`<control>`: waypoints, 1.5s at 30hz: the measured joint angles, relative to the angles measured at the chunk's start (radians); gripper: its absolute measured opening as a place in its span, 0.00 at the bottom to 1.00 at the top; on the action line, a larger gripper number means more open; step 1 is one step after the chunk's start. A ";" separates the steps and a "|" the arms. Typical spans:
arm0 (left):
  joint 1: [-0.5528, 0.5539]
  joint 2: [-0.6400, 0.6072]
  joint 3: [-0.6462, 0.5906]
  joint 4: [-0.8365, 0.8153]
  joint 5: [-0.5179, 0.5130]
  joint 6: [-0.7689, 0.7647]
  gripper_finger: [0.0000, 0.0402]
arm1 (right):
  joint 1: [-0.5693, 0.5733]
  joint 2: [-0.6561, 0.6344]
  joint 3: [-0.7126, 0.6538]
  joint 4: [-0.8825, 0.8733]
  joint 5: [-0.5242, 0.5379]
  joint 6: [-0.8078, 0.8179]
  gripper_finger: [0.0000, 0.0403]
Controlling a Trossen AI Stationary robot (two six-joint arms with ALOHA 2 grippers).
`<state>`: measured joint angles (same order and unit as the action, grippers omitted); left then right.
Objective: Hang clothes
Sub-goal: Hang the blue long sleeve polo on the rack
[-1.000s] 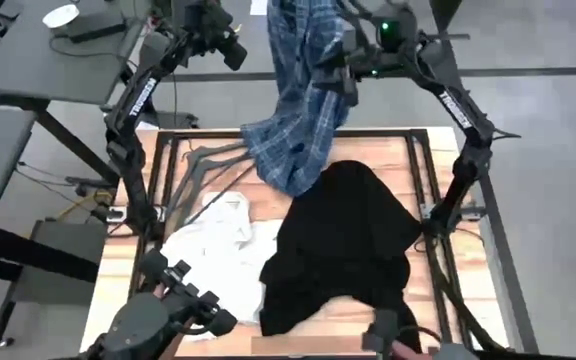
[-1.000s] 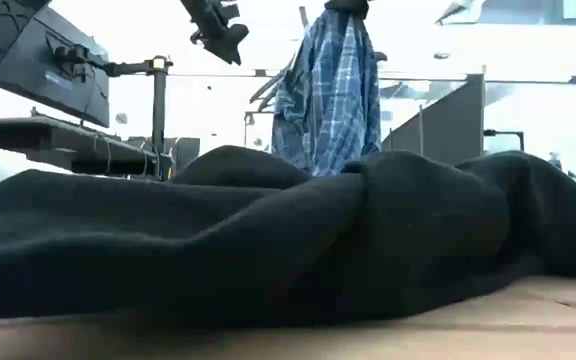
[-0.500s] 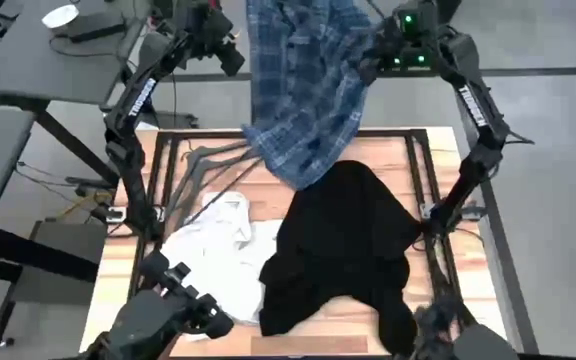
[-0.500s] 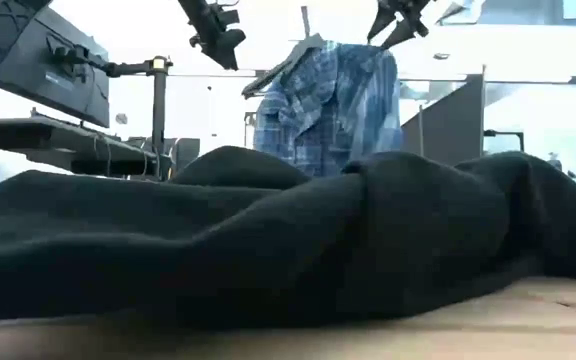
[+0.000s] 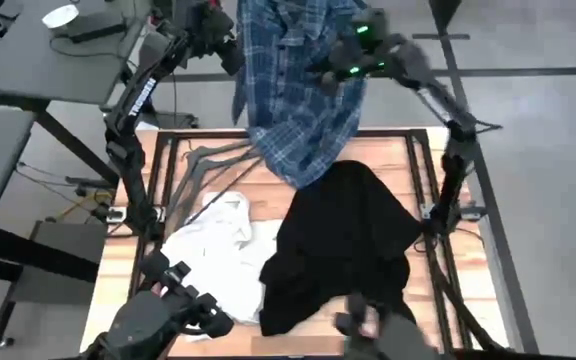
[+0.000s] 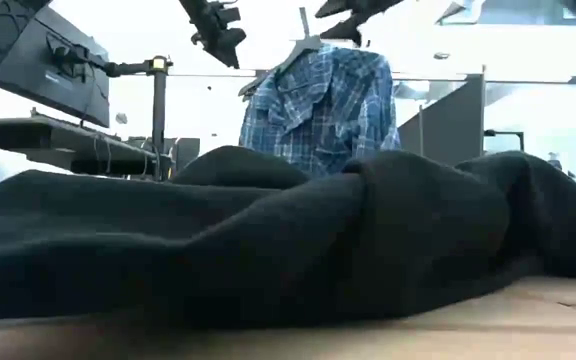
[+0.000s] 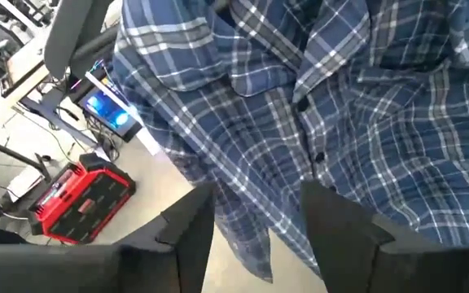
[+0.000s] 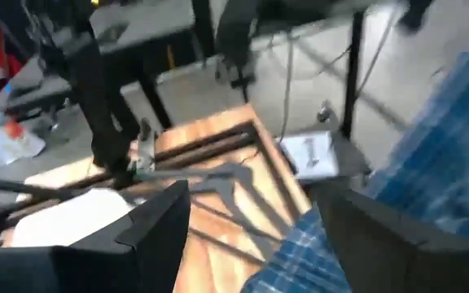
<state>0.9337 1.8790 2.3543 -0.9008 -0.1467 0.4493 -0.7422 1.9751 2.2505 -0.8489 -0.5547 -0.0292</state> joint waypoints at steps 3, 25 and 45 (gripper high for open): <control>0.000 0.000 0.000 -0.003 0.000 0.000 0.41 | -0.013 0.107 0.000 -0.032 0.003 0.003 0.63; 0.000 0.000 0.000 -0.016 0.001 0.034 0.41 | -0.365 0.354 -0.001 0.101 0.511 -0.132 0.63; 0.000 0.000 0.000 -0.018 0.000 0.035 0.41 | -0.508 0.349 0.052 0.335 0.534 -0.359 0.63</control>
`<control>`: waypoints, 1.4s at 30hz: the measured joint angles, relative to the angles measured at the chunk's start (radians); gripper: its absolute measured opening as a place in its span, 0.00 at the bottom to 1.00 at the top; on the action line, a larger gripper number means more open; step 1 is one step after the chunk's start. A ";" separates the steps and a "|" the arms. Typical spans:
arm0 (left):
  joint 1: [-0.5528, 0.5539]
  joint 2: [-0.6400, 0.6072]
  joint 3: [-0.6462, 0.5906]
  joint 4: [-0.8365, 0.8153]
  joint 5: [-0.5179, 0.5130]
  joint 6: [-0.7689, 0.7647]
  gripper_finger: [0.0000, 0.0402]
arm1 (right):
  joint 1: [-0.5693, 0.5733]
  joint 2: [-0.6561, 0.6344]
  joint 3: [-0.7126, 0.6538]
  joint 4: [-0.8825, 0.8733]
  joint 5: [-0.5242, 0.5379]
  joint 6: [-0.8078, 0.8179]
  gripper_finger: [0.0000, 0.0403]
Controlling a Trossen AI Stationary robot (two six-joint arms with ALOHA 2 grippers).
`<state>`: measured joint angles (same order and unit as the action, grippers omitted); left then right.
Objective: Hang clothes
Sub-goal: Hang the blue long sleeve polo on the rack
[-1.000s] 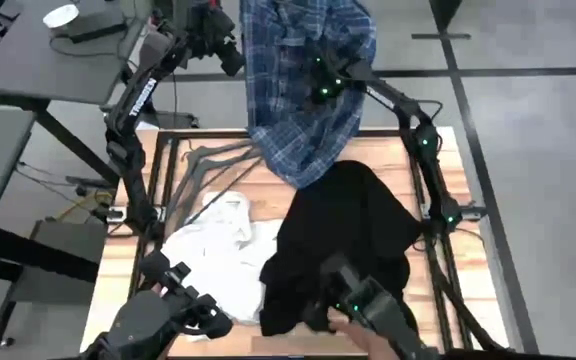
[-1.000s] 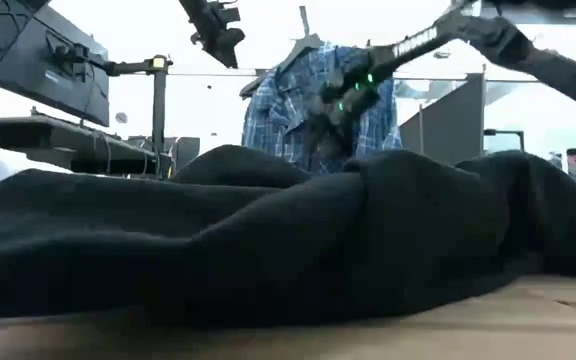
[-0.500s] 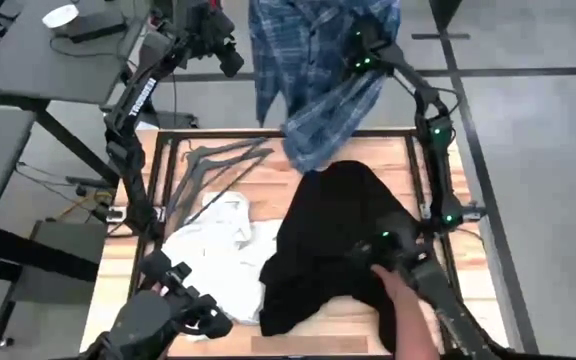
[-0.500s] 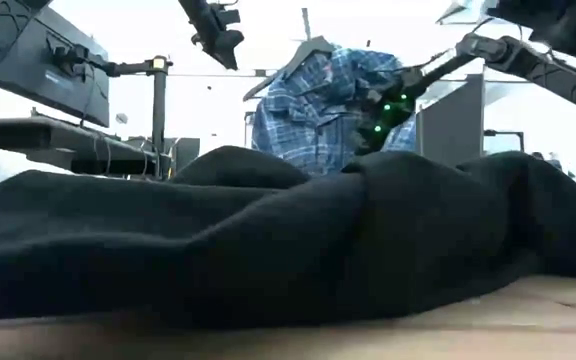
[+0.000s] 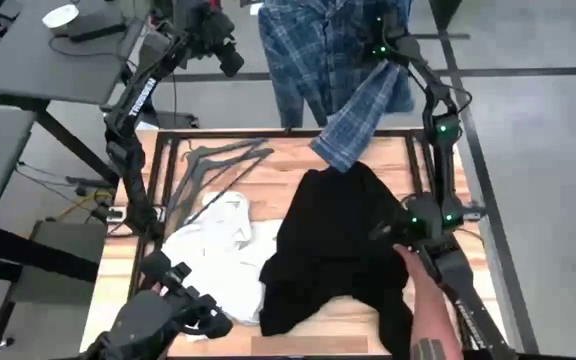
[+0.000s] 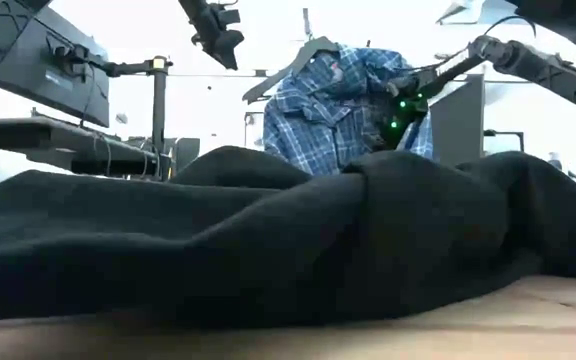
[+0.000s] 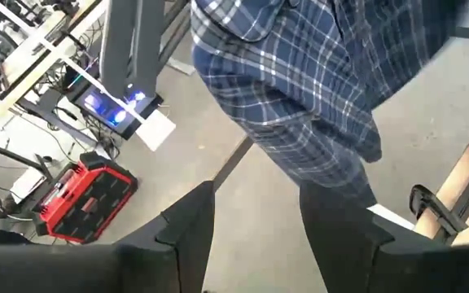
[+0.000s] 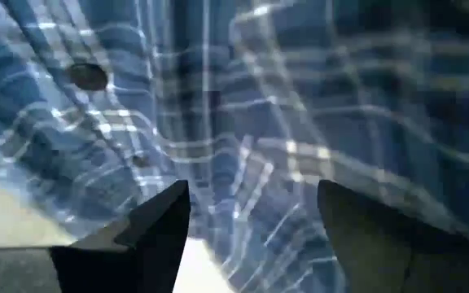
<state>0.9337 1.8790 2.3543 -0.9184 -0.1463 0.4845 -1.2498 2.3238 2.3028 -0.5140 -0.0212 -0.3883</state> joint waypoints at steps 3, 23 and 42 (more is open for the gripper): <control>0.000 0.000 0.000 -0.005 0.000 -0.001 0.41 | -0.001 0.000 0.000 0.109 0.000 -0.066 0.63; 0.000 0.000 0.000 -0.011 0.000 -0.003 0.41 | 0.023 0.000 0.000 0.233 -0.004 0.220 0.63; 0.004 0.000 0.000 -0.012 0.000 -0.036 0.41 | 0.053 -0.145 0.001 -0.466 -0.587 0.550 0.63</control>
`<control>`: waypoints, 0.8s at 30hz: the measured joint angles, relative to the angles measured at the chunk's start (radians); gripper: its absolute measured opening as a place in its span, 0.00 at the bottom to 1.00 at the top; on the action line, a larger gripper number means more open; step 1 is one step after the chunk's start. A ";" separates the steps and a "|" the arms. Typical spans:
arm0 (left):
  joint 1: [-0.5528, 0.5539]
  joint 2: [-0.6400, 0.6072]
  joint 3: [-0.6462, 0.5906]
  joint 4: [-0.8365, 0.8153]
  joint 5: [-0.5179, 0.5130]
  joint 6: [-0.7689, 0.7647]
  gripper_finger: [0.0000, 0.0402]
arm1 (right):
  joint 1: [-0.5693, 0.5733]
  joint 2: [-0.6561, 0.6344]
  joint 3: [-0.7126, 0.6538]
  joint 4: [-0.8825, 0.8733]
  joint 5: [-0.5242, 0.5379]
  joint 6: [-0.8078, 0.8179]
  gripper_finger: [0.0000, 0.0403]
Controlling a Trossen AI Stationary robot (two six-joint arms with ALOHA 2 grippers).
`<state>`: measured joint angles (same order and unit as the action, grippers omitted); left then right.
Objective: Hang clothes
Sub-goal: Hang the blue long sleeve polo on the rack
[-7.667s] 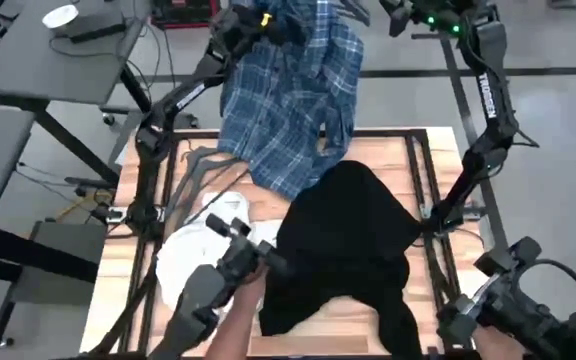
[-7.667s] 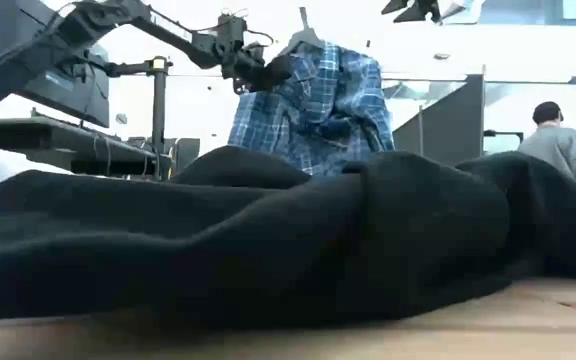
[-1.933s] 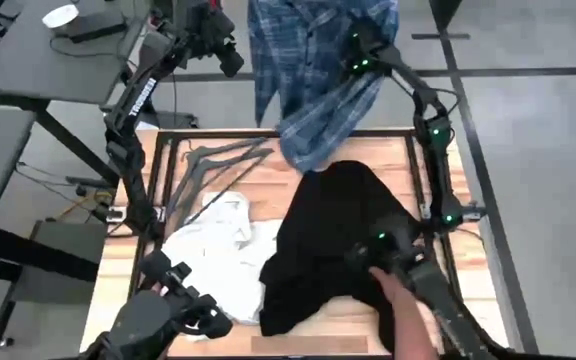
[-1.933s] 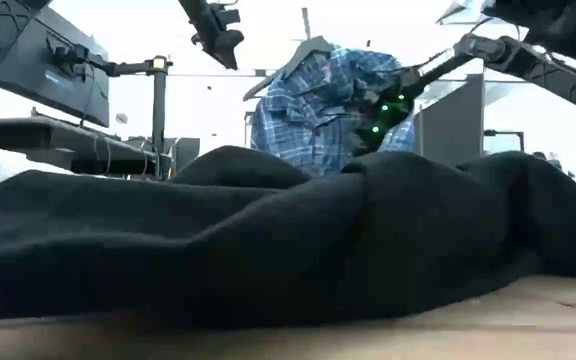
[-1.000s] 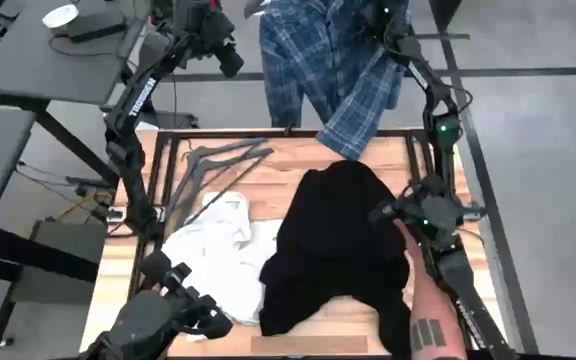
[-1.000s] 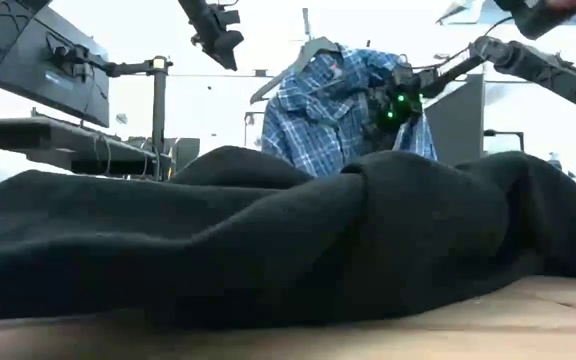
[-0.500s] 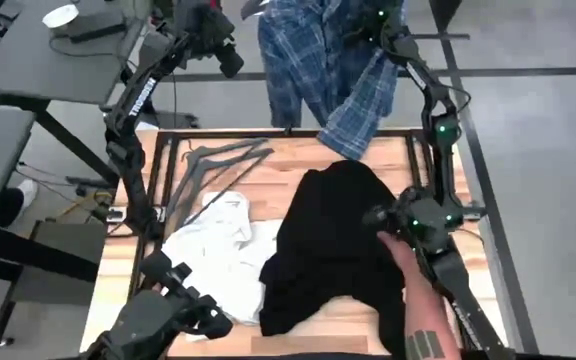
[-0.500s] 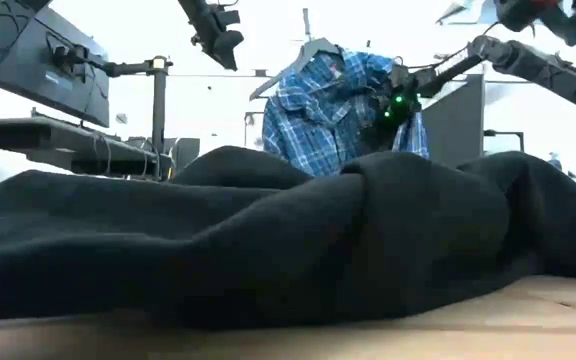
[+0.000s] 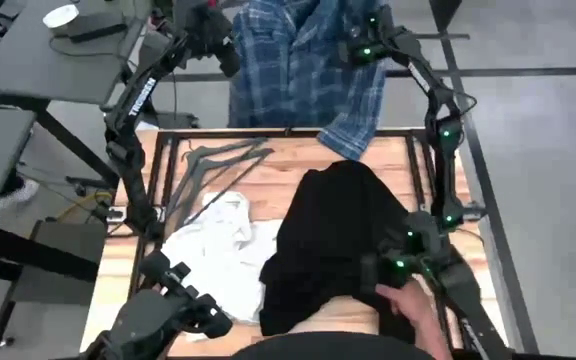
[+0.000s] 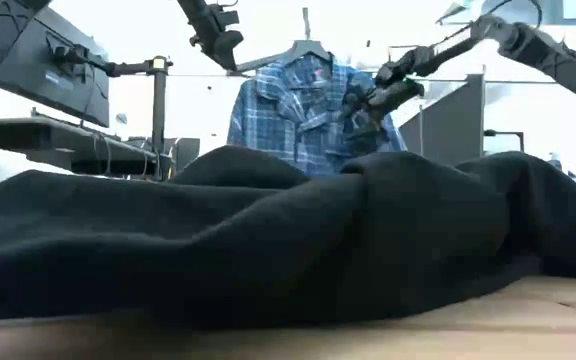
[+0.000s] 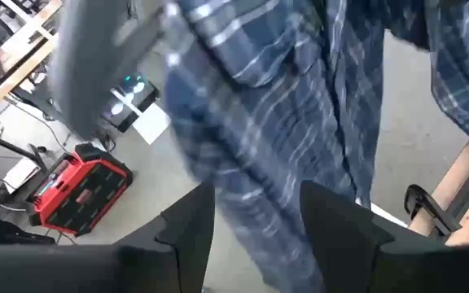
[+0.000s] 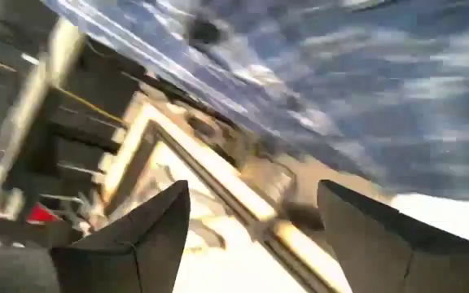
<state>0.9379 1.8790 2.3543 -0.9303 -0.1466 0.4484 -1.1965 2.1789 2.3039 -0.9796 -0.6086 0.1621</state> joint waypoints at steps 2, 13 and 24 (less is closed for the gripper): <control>0.000 0.000 0.000 0.000 0.000 0.000 0.41 | -0.011 -0.013 0.000 -0.044 0.150 -0.072 0.63; 0.000 0.003 -0.004 0.003 0.010 0.000 0.41 | -0.064 0.103 -0.004 0.394 0.458 -0.258 0.63; 0.000 0.003 -0.004 0.000 0.009 -0.021 0.41 | -0.038 0.077 -0.001 0.888 0.486 -0.393 0.63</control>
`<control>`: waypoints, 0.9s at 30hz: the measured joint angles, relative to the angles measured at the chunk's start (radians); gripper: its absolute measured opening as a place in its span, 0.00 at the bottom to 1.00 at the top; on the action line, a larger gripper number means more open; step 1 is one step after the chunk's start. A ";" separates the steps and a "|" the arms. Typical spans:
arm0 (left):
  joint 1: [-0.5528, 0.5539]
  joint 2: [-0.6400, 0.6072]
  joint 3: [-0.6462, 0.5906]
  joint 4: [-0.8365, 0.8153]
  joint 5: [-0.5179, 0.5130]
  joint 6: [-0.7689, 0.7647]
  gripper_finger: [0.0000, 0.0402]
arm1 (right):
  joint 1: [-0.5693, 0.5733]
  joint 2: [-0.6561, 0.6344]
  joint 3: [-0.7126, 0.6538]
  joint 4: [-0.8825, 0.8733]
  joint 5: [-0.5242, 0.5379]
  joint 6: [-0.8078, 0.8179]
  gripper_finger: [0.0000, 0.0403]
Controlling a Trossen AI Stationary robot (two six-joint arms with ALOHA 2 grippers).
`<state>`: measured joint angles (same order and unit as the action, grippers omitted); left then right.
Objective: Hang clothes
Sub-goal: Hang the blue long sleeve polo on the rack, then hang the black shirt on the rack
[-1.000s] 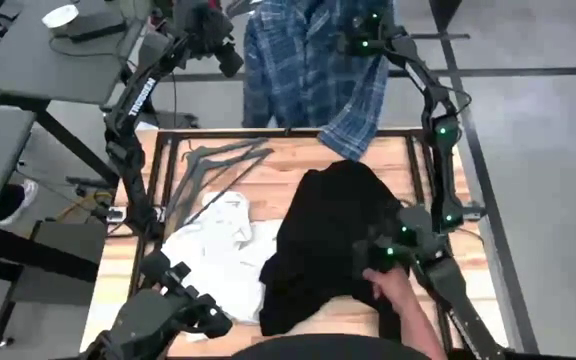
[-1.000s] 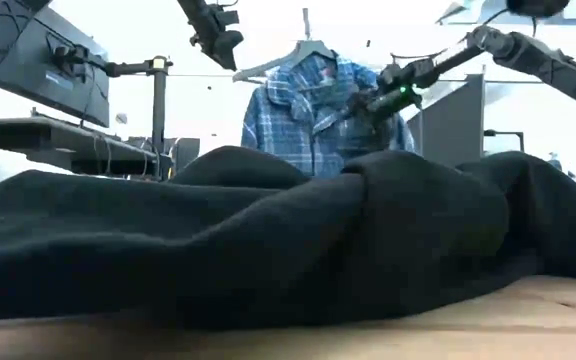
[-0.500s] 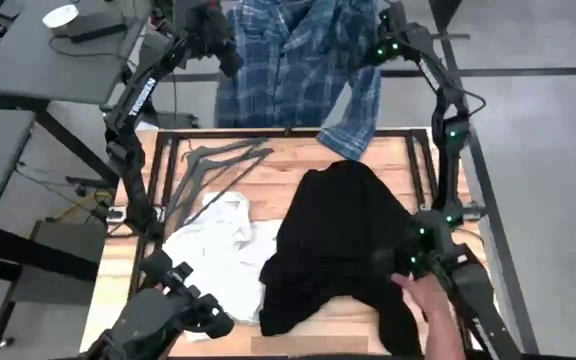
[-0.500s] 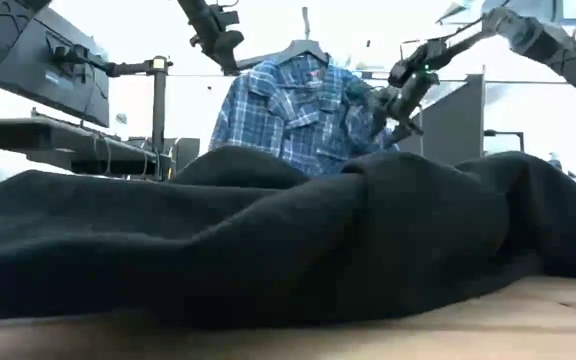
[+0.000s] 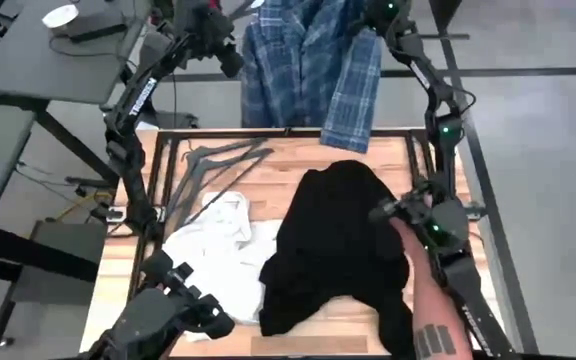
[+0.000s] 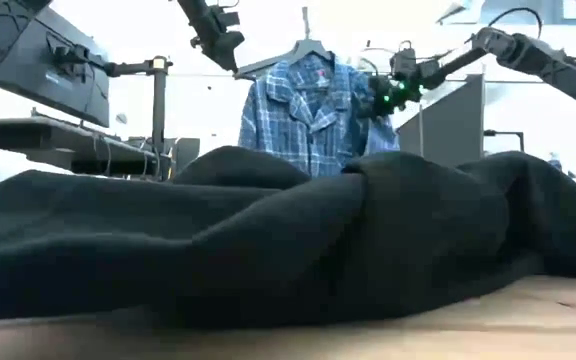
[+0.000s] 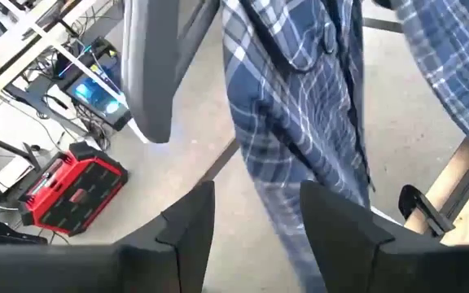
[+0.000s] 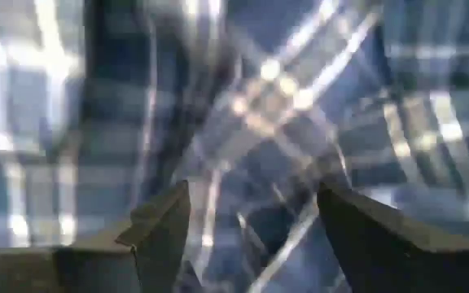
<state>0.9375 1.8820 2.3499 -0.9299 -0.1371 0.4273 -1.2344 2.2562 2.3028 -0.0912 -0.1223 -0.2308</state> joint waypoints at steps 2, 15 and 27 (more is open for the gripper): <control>0.000 0.000 0.000 -0.002 0.000 -0.017 0.41 | 0.004 -0.032 0.000 -0.110 0.000 0.077 0.63; -0.025 0.000 0.000 -0.225 0.107 -0.260 0.41 | 0.122 -0.345 -0.001 -0.866 -0.243 0.074 0.63; -0.280 0.002 -0.127 -0.401 0.143 -0.467 0.41 | 0.206 -0.488 -0.123 -0.856 -0.457 0.077 0.63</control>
<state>0.6577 1.8839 2.2230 -1.3313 0.0059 -0.0401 -1.0281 1.7681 2.1794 -0.9474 -0.5788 -0.1540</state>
